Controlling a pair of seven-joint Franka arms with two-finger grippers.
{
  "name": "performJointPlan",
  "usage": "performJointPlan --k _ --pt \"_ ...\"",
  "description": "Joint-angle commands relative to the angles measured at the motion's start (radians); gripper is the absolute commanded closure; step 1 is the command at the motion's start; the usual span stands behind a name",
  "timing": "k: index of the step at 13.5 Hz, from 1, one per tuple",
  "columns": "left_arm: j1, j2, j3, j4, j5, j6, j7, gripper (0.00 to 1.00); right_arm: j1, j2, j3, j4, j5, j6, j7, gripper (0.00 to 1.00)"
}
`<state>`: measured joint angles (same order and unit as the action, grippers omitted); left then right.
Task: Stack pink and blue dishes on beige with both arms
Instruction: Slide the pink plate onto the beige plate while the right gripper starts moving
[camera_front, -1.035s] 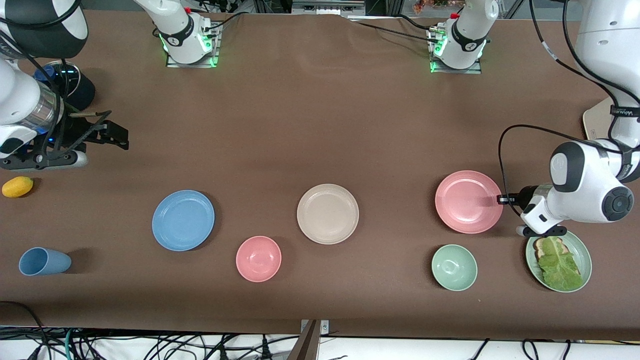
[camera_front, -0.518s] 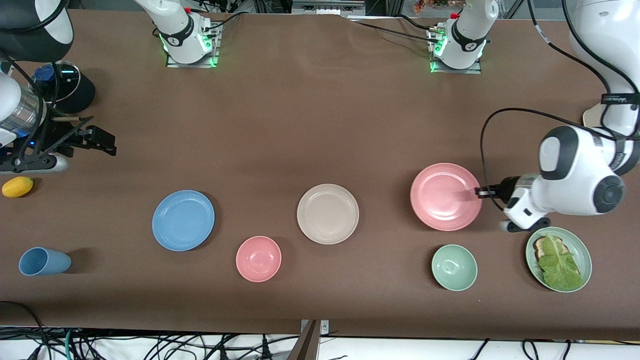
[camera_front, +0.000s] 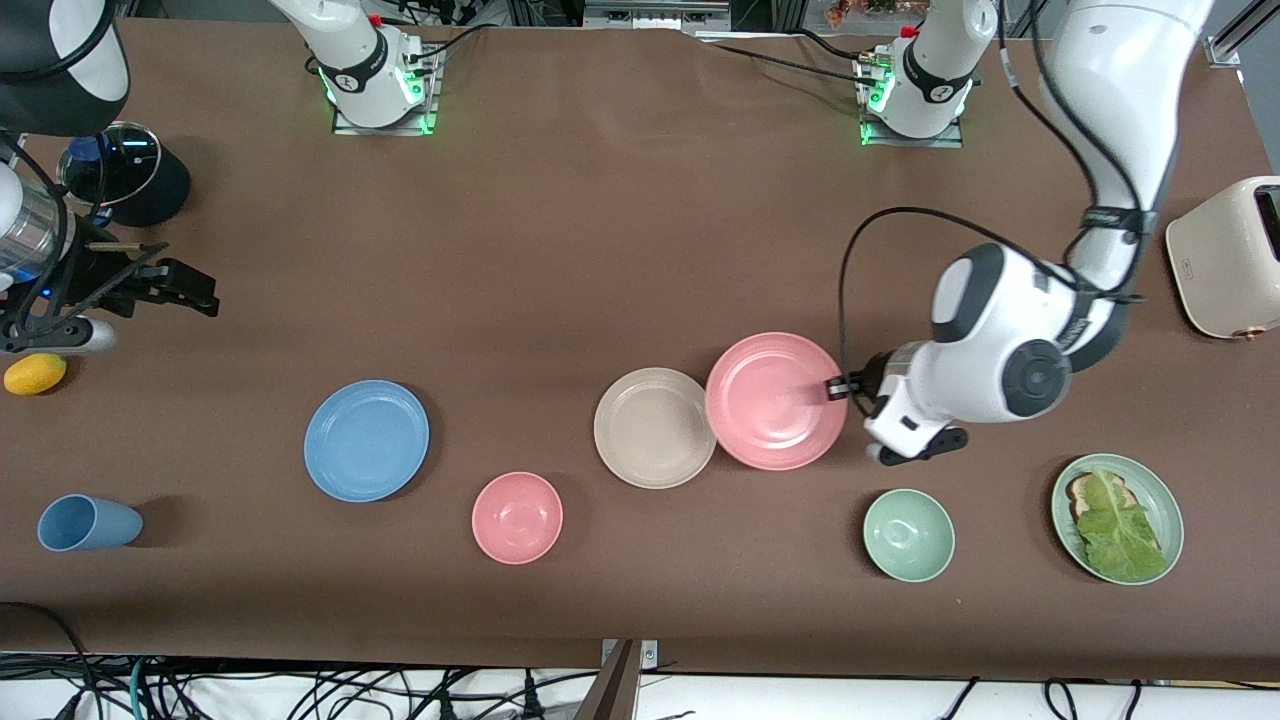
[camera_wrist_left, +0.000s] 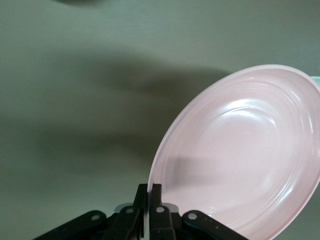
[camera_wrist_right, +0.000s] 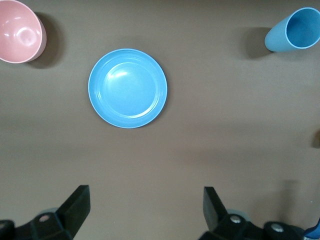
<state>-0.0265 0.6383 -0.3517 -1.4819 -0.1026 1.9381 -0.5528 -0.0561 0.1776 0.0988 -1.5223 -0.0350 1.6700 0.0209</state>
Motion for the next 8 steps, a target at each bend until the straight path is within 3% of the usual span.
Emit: performJointPlan --k 1,4,8 --pt "-0.070 0.073 0.008 0.055 -0.023 0.100 -0.084 1.00 -0.010 0.049 0.005 0.025 0.009 0.045 0.004 0.00" --pt "-0.151 0.129 0.014 0.055 -0.017 0.273 -0.208 1.00 -0.010 0.100 0.007 0.025 0.010 0.100 0.005 0.00" --pt "-0.210 0.161 0.017 0.055 -0.012 0.358 -0.257 1.00 -0.010 0.146 0.007 0.011 0.010 0.157 -0.010 0.00"
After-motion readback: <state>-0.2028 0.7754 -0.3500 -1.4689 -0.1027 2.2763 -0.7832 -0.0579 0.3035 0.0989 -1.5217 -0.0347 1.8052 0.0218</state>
